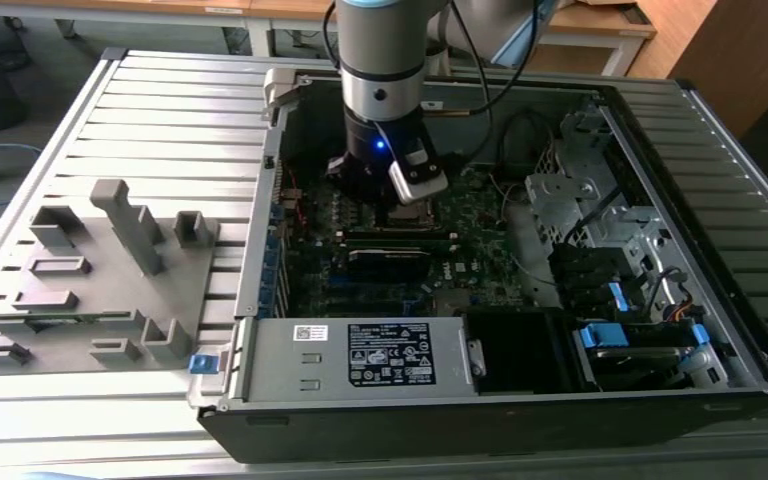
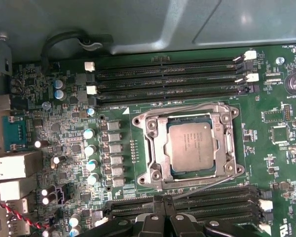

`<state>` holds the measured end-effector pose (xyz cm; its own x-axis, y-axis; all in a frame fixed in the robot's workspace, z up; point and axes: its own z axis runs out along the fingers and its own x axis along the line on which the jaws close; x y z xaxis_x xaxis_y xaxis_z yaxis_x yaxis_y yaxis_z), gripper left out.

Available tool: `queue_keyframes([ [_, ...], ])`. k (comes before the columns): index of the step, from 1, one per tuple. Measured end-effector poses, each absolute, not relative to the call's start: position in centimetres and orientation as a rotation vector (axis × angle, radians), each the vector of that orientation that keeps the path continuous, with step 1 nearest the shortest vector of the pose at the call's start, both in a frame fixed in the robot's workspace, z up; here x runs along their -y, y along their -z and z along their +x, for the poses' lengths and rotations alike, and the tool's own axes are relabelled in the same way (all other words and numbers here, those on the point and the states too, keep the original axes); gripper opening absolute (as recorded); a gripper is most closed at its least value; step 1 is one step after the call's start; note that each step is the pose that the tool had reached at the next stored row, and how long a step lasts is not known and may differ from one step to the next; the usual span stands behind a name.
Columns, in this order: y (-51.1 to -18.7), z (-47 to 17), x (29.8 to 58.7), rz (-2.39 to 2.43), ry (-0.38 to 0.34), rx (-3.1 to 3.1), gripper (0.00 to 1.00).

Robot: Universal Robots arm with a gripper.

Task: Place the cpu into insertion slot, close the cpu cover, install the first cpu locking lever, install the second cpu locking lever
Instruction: 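Install the second cpu locking lever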

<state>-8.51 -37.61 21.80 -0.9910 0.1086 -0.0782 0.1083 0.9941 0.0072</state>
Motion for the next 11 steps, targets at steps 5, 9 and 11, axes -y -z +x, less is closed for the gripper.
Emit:
queue_keyframes([
  [5,-21.76,-8.51,37.47,0.166,-0.005,-3.058,0.1],
  [9,-21.76,-8.51,37.44,0.167,-0.005,-3.058,0.1],
  [11,-21.69,-8.51,37.43,0.167,-0.005,-3.058,0.1],
])
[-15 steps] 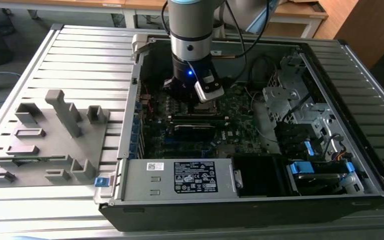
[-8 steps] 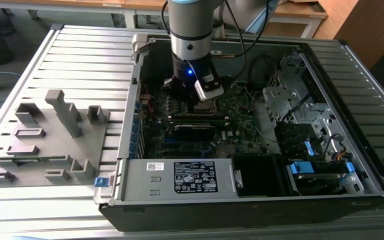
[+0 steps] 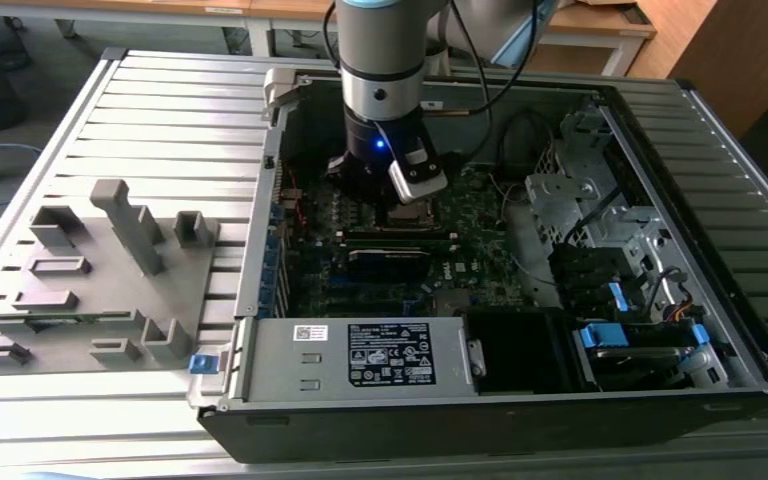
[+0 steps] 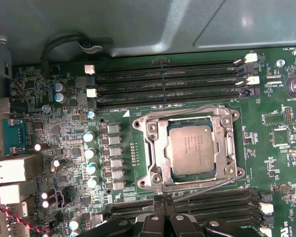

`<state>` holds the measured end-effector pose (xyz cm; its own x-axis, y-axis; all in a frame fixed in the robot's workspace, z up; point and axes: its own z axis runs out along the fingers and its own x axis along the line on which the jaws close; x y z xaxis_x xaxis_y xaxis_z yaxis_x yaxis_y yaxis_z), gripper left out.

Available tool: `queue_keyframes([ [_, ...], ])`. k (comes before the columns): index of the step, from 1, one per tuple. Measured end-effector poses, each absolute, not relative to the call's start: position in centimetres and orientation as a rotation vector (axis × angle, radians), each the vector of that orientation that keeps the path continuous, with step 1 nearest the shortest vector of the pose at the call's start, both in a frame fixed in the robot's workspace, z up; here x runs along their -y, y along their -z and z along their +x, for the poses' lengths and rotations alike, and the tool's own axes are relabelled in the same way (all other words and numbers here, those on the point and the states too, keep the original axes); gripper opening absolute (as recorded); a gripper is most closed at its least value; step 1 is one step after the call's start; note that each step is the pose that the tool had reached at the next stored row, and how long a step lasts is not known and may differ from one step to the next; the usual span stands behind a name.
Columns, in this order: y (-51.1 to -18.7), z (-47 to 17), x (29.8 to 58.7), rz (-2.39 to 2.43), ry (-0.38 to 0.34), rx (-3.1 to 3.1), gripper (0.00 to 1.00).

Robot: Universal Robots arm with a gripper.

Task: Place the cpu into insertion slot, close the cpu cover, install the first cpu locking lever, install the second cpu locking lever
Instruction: 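Install the second cpu locking lever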

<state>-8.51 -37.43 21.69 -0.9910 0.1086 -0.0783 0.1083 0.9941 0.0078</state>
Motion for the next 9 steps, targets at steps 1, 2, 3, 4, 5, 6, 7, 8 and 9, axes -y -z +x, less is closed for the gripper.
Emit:
queue_keyframes([
  [1,-21.62,-8.5,37.43,0.167,-0.005,-3.058,0.1],
  [2,-21.55,-8.51,37.44,0.167,-0.005,-3.058,0.1],
  [3,-21.5,-8.51,37.44,0.167,-0.005,-3.058,0.1],
  [4,-21.47,-8.51,37.44,0.167,-0.005,-3.059,0.1],
  [5,-21.45,-8.51,37.44,0.167,-0.005,-3.059,0.1],
  [6,-21.45,-8.51,37.44,0.167,-0.005,-3.059,0.1],
  [7,-21.45,-8.51,37.44,0.166,-0.005,-3.059,0.1],
  [8,-21.44,-8.51,37.44,0.167,-0.005,-3.059,0.1],
  [9,-21.44,-8.51,37.44,0.167,-0.005,-3.058,0.1],
])
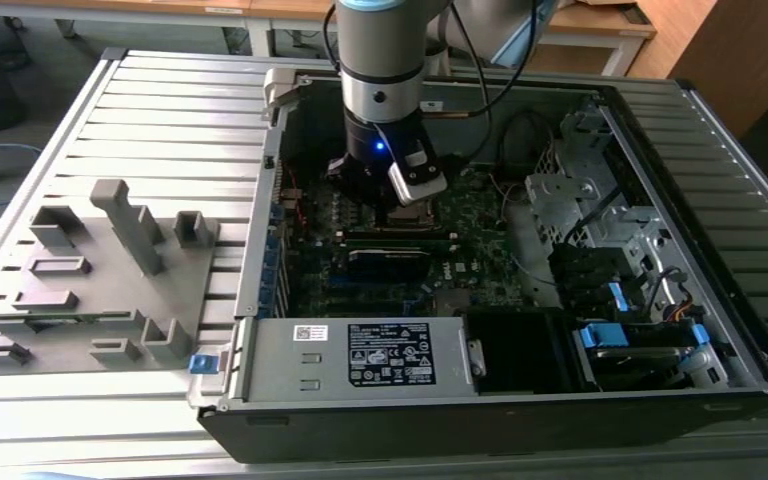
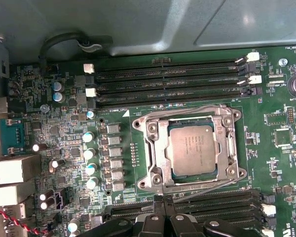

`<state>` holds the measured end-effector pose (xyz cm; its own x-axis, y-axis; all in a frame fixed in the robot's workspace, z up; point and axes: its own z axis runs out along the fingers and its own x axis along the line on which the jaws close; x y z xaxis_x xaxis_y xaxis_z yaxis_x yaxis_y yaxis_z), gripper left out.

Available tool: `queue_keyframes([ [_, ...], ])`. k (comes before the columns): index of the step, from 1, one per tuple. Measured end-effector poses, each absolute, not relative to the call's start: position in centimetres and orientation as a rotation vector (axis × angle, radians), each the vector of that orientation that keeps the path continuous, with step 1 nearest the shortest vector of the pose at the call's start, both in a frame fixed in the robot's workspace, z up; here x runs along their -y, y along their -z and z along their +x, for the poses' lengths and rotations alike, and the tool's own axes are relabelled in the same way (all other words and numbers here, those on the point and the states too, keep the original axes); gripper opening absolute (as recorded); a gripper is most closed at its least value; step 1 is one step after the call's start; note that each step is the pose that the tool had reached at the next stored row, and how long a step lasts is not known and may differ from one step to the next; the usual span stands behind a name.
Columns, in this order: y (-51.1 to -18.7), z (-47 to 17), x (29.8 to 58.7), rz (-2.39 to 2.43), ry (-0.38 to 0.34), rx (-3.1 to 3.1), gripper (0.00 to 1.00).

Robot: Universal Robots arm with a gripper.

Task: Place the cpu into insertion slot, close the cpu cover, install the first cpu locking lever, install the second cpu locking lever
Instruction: 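Install the second cpu locking lever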

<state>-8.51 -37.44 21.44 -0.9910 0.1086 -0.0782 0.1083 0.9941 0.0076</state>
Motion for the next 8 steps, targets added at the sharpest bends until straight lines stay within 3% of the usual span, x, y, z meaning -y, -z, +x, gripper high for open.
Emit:
queue_keyframes([
  [8,-21.3,-8.57,37.43,0.167,-0.006,-3.058,0.1],
])
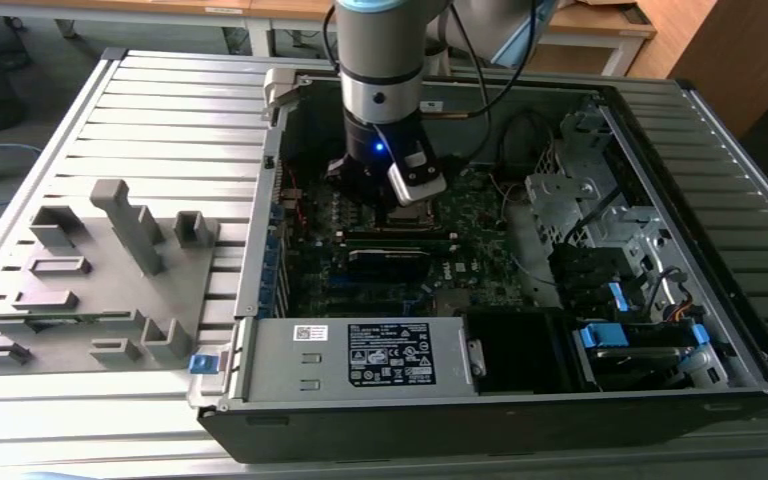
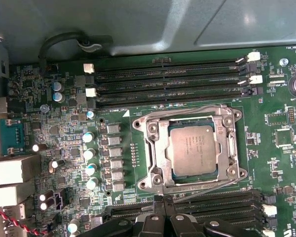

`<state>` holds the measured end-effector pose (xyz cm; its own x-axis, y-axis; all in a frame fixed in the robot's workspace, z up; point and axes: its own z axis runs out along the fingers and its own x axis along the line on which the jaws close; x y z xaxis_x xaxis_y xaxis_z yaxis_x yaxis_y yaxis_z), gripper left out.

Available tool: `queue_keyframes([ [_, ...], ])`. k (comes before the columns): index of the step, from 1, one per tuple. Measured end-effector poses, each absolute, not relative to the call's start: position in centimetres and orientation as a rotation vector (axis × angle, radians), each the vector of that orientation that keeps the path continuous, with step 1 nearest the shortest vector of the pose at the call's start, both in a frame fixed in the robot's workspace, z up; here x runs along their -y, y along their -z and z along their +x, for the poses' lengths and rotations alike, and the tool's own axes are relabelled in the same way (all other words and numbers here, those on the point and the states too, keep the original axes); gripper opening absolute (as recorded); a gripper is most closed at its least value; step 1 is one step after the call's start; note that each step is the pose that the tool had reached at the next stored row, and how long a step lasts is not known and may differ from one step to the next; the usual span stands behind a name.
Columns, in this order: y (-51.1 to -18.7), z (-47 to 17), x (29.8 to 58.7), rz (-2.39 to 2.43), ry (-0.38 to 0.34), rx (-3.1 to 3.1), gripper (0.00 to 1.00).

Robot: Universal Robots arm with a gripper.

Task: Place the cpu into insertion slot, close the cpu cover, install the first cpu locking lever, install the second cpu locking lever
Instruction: 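Install the second cpu locking lever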

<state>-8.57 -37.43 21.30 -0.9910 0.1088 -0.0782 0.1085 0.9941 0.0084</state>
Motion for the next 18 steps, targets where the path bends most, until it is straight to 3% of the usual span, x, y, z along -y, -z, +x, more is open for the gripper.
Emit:
queue_keyframes([
  [18,-20.25,-9.04,37.43,0.168,-0.041,-3.059,0.1],
])
